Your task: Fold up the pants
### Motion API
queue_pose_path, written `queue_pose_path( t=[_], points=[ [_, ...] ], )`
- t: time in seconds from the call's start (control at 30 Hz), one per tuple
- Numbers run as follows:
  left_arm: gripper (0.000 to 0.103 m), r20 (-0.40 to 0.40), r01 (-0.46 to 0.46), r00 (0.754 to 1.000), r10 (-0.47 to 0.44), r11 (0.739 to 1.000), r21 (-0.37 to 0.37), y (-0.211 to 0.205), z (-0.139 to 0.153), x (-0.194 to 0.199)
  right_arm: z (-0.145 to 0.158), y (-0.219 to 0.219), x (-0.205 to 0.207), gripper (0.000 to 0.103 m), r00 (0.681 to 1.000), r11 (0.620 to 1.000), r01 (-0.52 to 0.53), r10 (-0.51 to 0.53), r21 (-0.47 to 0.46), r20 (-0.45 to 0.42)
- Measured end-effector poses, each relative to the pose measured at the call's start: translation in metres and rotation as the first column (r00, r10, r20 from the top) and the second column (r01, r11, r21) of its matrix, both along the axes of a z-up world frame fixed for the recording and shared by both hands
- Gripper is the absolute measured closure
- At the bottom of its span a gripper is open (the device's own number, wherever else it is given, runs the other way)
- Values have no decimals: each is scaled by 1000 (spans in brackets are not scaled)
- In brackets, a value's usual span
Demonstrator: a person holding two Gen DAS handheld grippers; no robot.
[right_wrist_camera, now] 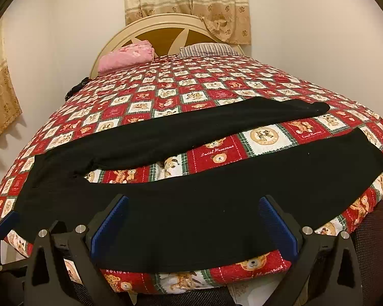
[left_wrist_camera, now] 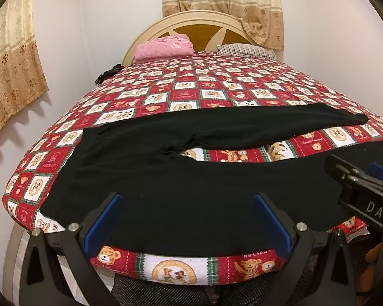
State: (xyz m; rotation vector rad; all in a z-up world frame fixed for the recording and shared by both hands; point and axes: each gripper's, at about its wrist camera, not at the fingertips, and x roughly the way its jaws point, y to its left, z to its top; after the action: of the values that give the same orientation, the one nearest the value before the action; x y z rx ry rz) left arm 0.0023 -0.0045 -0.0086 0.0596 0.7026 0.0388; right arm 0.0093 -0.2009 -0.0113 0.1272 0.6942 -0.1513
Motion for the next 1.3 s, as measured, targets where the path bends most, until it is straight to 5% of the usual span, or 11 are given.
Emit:
queue_pose_path(
  t=[1.3],
  points=[
    [0, 0, 0, 1000, 0, 1000, -1, 7, -4, -1, -6, 6, 2, 1, 1000, 1000, 0, 0, -2, -13]
  ],
)
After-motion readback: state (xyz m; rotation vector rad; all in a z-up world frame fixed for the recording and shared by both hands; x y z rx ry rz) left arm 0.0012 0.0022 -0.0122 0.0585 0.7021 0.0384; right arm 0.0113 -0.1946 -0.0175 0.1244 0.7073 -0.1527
